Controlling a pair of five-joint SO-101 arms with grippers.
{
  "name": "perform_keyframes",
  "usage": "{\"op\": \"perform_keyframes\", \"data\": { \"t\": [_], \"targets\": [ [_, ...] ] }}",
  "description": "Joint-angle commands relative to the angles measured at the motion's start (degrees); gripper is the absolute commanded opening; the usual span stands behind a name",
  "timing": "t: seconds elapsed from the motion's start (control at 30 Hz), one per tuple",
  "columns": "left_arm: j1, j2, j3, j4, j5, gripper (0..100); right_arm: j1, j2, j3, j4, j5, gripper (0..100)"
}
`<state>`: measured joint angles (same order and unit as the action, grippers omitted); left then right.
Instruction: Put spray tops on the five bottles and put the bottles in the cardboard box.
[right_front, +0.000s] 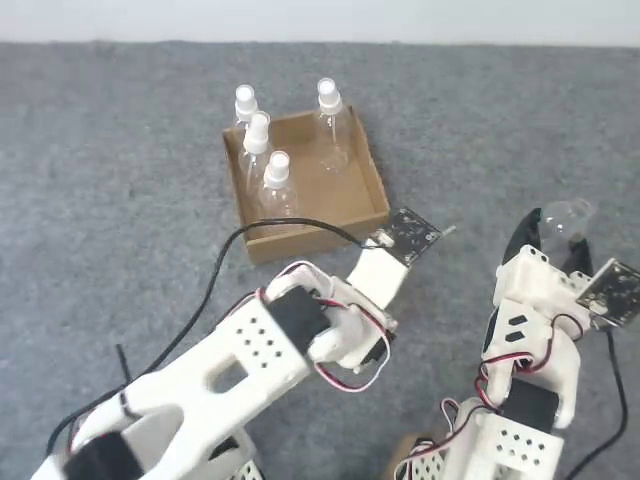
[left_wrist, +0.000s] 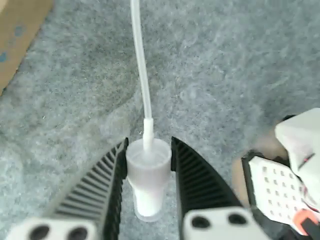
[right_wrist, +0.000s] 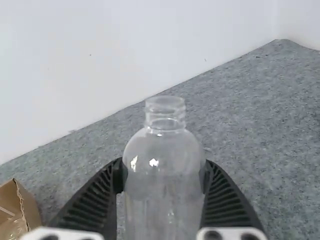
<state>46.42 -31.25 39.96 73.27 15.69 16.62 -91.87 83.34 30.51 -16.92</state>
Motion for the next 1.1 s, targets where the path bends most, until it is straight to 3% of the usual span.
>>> {"op": "perform_keyframes", "data": {
  "t": [0.0,0.23,0.6,1.07],
  "targets": [
    [-0.79,-7.21,-0.48,1.93,1.23,1,0.57,-1.45,-0.53,-1.19,-1.14,6.9],
    [-13.36,-14.59,-0.84,1.58,5.71,1,0.57,-1.71,0.09,-1.45,-1.05,6.9],
    [-22.24,-27.16,-0.48,1.93,9.05,1,0.57,-1.71,0.18,-1.54,-1.05,6.9],
    [-44.31,-27.87,-0.66,1.76,11.08,1,0.48,-1.71,0.26,-1.54,-1.05,6.9]
  ]
}}
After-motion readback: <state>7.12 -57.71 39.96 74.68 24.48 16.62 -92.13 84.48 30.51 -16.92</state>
